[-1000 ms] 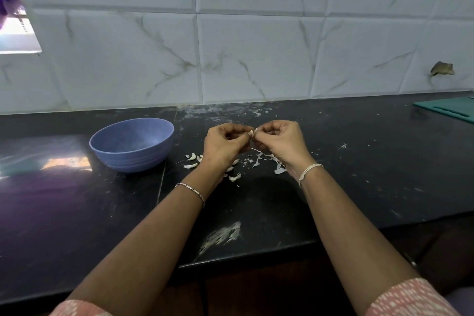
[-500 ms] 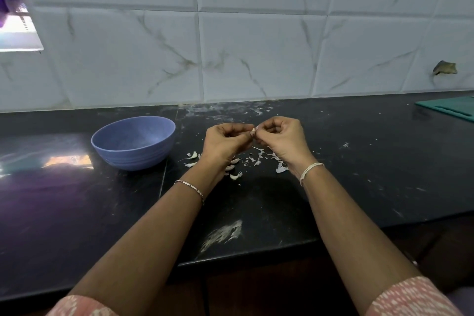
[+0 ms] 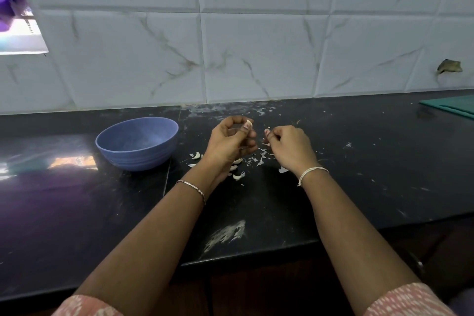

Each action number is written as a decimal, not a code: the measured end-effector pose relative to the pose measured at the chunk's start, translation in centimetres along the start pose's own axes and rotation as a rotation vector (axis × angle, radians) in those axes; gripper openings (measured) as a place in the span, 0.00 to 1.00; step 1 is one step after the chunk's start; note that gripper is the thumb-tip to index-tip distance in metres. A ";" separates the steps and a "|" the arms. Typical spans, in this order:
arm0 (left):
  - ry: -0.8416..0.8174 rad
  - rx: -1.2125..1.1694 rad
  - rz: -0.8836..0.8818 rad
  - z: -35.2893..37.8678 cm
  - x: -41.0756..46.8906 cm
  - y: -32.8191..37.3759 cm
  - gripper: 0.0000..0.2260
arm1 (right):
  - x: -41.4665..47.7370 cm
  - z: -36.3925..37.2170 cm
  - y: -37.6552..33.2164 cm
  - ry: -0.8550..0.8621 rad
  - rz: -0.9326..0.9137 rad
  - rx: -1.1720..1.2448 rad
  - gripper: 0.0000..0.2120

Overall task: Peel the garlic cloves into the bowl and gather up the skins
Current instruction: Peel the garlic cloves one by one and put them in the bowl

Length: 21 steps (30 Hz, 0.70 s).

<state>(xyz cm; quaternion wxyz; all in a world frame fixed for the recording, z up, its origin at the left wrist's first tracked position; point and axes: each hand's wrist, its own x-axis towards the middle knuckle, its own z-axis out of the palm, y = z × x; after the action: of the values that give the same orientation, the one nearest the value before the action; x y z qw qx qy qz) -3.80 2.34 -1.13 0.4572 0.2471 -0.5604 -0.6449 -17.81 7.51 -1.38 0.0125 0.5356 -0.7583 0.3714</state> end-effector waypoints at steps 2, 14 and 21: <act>-0.008 0.008 -0.005 0.2 0.0 0.0 0.04 | 0.1 -0.2 0.0 0.053 -0.019 0.009 0.14; 0.043 0.091 0.093 -0.1 0.1 -0.3 0.04 | -0.2 -0.7 -1.2 -0.003 0.011 0.737 0.04; 0.081 0.058 0.110 -0.2 0.2 -0.1 0.06 | -0.3 -0.4 -1.1 0.032 -0.038 0.545 0.02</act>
<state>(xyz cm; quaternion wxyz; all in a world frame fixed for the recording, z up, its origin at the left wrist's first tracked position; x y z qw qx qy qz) -3.75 2.07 -1.29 0.5070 0.2547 -0.5728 -0.5917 -16.96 7.80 -0.63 -0.1130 0.5273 -0.6201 0.5698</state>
